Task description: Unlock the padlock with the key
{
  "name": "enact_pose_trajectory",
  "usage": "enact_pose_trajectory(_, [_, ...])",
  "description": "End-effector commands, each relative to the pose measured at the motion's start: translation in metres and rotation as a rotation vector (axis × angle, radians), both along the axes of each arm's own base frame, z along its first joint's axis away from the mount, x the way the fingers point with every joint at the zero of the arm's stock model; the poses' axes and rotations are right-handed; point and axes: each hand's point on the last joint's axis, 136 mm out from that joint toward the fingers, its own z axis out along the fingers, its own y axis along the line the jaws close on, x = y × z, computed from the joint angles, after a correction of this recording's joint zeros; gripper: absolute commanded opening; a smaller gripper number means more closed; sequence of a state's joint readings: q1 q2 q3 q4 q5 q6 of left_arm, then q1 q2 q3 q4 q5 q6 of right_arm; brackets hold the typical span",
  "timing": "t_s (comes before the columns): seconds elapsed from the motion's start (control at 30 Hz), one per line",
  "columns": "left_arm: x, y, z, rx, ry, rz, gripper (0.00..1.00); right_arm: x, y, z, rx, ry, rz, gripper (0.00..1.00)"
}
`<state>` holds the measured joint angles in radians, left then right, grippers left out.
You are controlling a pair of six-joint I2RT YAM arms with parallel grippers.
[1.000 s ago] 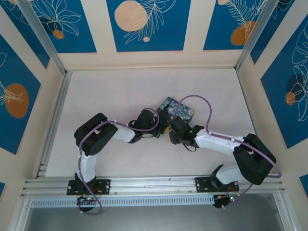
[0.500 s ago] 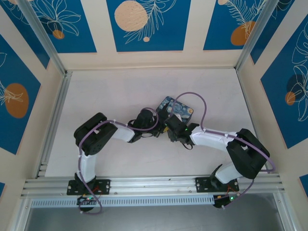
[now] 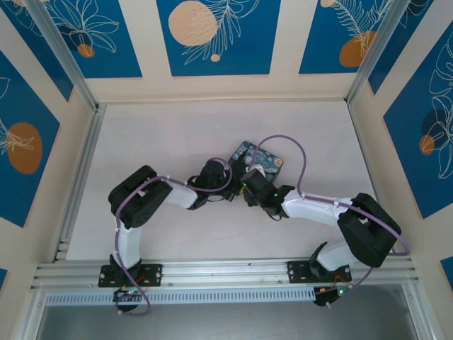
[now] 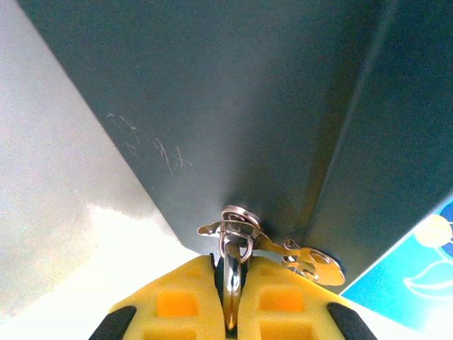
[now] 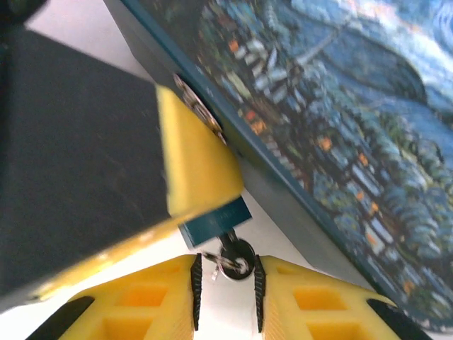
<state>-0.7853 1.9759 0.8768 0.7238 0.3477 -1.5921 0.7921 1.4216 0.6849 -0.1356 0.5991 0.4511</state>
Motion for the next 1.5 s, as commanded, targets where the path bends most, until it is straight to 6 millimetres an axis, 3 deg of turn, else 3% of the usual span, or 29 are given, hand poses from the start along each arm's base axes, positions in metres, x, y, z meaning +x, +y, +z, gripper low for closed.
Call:
enact_pose_trajectory(0.0, [-0.016, 0.003, -0.018, 0.031, 0.065, -0.041, 0.00, 0.015, 0.008, 0.011, 0.028, -0.070, -0.016, 0.29])
enact_pose_trajectory(0.37, [-0.017, 0.005, -0.018, 0.032, 0.066, -0.036, 0.00, 0.018, -0.001, -0.007, -0.019, -0.025, -0.058, 0.23])
enact_pose_trajectory(0.6, [-0.016, 0.005, -0.019, 0.036, 0.066, -0.033, 0.00, 0.020, -0.004, -0.004, 0.006, -0.010, -0.070, 0.04])
enact_pose_trajectory(0.73, [-0.016, 0.007, -0.020, 0.037, 0.065, -0.026, 0.00, 0.018, 0.003, 0.005, 0.122, 0.023, -0.052, 0.00])
enact_pose_trajectory(0.97, [-0.015, 0.010, -0.022, 0.041, 0.062, -0.014, 0.00, 0.008, 0.037, 0.026, 0.450, 0.169, 0.072, 0.00])
enact_pose_trajectory(1.07, [-0.016, 0.010, -0.022, 0.040, 0.061, -0.012, 0.00, 0.004, 0.044, 0.029, 0.480, 0.193, 0.093, 0.00])
enact_pose_trajectory(1.1, [-0.015, 0.011, -0.021, 0.040, 0.061, -0.008, 0.00, 0.003, 0.043, 0.028, 0.480, 0.195, 0.086, 0.00])
enact_pose_trajectory(1.3, [-0.015, 0.011, -0.021, 0.041, 0.061, -0.004, 0.00, -0.005, 0.026, 0.024, 0.424, 0.181, 0.054, 0.27])
enact_pose_trajectory(1.47, [-0.014, 0.011, -0.020, 0.039, 0.058, -0.006, 0.00, -0.012, 0.008, 0.015, 0.284, 0.171, 0.034, 0.31])
